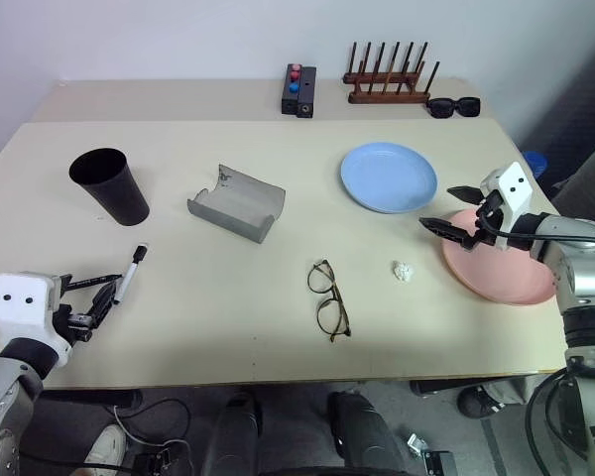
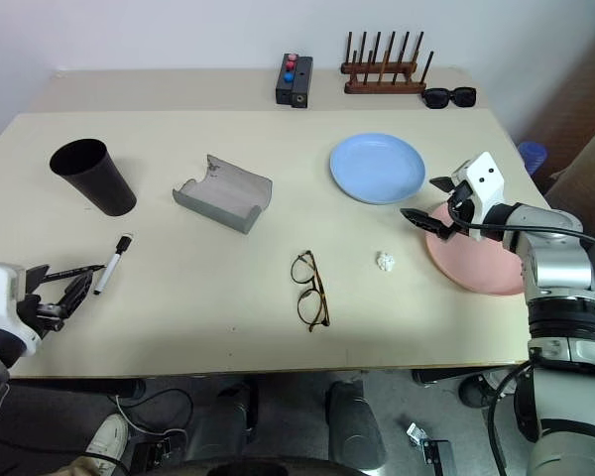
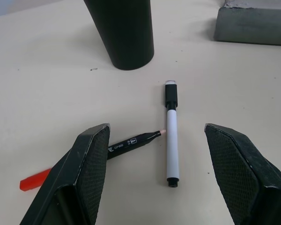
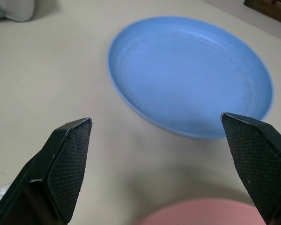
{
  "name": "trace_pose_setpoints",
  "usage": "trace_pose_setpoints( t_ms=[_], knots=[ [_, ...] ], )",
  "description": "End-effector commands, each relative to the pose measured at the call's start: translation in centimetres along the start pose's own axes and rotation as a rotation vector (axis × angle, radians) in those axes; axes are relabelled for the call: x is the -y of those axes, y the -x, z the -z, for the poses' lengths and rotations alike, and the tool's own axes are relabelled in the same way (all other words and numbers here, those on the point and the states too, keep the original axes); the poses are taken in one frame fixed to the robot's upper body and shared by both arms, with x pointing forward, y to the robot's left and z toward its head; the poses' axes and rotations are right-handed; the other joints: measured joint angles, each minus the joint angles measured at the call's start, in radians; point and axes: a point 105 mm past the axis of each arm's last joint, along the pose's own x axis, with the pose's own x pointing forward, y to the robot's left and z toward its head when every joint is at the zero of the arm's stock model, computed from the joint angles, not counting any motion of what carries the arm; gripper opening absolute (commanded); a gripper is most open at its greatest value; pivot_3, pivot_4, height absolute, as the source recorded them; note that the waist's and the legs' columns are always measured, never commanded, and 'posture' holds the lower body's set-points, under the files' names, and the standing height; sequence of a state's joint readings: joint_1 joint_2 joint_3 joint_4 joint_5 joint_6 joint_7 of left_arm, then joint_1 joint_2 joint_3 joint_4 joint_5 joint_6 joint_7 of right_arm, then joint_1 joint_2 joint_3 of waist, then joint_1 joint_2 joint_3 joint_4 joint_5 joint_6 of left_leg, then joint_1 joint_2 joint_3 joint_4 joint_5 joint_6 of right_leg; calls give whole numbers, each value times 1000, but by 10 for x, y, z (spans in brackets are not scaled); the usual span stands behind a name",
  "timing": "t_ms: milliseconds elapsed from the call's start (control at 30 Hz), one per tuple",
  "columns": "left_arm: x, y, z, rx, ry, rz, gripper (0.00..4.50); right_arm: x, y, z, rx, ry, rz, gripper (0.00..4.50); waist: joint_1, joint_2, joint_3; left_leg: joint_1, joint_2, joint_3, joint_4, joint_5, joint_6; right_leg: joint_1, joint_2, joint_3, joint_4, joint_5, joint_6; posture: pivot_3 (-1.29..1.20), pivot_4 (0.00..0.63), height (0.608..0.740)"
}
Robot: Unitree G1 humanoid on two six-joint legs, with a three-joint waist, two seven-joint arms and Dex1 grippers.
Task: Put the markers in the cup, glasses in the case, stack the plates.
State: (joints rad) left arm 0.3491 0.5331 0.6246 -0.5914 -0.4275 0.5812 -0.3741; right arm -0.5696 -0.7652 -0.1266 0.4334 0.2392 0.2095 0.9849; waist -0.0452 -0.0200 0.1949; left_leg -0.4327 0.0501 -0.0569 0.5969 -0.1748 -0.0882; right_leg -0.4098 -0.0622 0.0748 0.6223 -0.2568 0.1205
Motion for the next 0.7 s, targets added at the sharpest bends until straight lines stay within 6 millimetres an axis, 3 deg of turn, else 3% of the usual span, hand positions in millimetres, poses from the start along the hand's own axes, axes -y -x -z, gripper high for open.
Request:
trace_pose_setpoints(
  t_ms=[33, 400, 667, 700],
  knots=[
    [-3, 3, -12, 47, -25, -7, 3292, 5, -2, -16, 53, 37, 16, 4500, 0, 0, 0, 0, 0, 0, 0, 0, 0, 0, 0, 0, 0, 0, 0, 0, 150, 740],
    [7, -4, -14, 54, -11, 22, 3292, -5, -3, -14, 64, 35, -11, 4500, 1, 0, 0, 0, 0, 0, 0, 0, 0, 0, 0, 0, 1, 0, 0, 0, 150, 740],
    [12, -18, -8, 4, 22, 3, 3292, -44, -25, -39, 155, 65, -104, 4500, -1, 0, 0, 4, 0, 0, 0, 0, 0, 0, 1, 0, 7, -1, 1, 0, 150, 740],
    [11, -22, -11, 13, 51, -9, 3562, -54, -29, -46, 177, 70, -133, 4500, -1, 0, 0, 4, 0, 0, 0, 0, 0, 0, 1, 0, 8, -1, 1, 0, 150, 740]
  ],
)
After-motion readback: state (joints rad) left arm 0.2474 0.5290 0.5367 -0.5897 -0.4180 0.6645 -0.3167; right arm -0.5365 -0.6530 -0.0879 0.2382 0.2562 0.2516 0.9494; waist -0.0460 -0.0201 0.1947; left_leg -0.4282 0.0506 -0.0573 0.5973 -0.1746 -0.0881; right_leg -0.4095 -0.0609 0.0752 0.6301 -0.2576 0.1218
